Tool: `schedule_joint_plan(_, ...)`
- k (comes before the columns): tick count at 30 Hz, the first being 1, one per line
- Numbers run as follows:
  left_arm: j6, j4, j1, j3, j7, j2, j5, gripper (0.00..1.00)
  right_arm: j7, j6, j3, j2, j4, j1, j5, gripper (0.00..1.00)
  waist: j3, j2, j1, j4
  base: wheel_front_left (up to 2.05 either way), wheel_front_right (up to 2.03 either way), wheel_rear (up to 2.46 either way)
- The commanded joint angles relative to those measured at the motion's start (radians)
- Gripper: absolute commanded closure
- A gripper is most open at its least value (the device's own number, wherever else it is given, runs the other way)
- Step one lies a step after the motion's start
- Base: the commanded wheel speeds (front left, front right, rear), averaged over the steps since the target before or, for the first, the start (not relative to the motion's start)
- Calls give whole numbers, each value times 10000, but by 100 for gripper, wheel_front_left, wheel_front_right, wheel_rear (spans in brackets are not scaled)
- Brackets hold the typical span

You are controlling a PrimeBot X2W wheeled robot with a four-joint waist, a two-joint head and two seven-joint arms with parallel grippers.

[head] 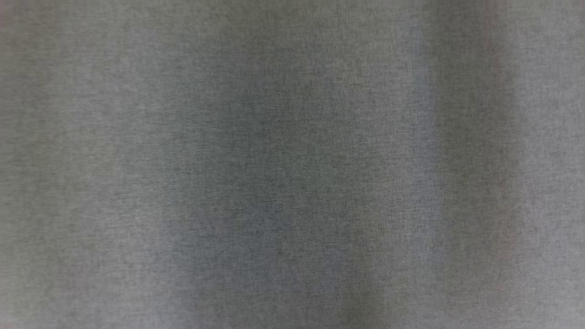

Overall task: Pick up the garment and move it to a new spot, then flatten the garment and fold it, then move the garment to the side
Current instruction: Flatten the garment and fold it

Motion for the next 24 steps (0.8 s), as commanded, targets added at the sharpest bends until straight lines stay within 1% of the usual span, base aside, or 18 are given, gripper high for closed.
schedule_joint_plan(1,30,152,-330,-184,-52,36,-213,100,-187,-30,-75,122,251,-319,-64,100,568,-4,-4,-309,0,0,0)
schedule_joint_plan(3,30,350,-384,-358,-250,33,-519,100,-393,-30,-93,170,522,-453,-83,100,671,-4,-4,-293,0,0,0)
schedule_joint_plan(5,30,480,-402,-457,-482,31,-753,100,-541,-30,98,201,628,-471,40,100,806,-4,-4,-264,0,0,0)
schedule_joint_plan(7,30,410,-135,-677,-700,45,-1059,100,-656,-30,472,132,630,-128,198,100,868,-4,-4,-244,0,0,0)
schedule_joint_plan(11,30,134,732,-1066,-1424,129,-1552,100,-965,-30,1040,-169,266,894,1007,100,666,-4,-4,-209,0,0,0)
schedule_joint_plan(12,30,46,1052,-1038,-1644,126,-1795,100,-1015,-30,1232,-284,98,1281,1227,100,564,-4,-4,-176,0,0,0)
schedule_joint_plan(14,30,-160,1781,-1160,-1946,231,-1903,100,-1148,-30,1567,-499,-315,2254,1744,100,315,-4,-4,-159,0,0,0)
schedule_joint_plan(16,30,-308,2608,-889,-2184,296,-2245,100,-1208,-30,1982,-812,-855,3369,2209,100,28,-4,-4,-145,0,0,0)
schedule_joint_plan(21,371,-1160,4811,-637,-2342,480,-2150,100,-1135,-30,2526,-1714,-2425,6232,3351,100,-800,-4,-4,-168,0,0,0)
schedule_joint_plan(22,505,-1413,5211,-489,-2348,577,-2058,100,-1063,-30,2627,-1847,-2766,6794,3533,100,-947,-4,-4,-194,0,0,0)
schedule_joint_plan(23,505,-1413,5211,-489,-2348,577,-2058,100,-1063,-30,2627,-1847,-2766,6794,3533,100,-947,-4,-4,-194,0,0,0)
schedule_joint_plan(24,606,-1746,5748,-333,-2350,623,-2045,100,-978,-30,2715,-1993,-3115,7412,3687,100,-1130,-4,-4,-212,0,0,0)
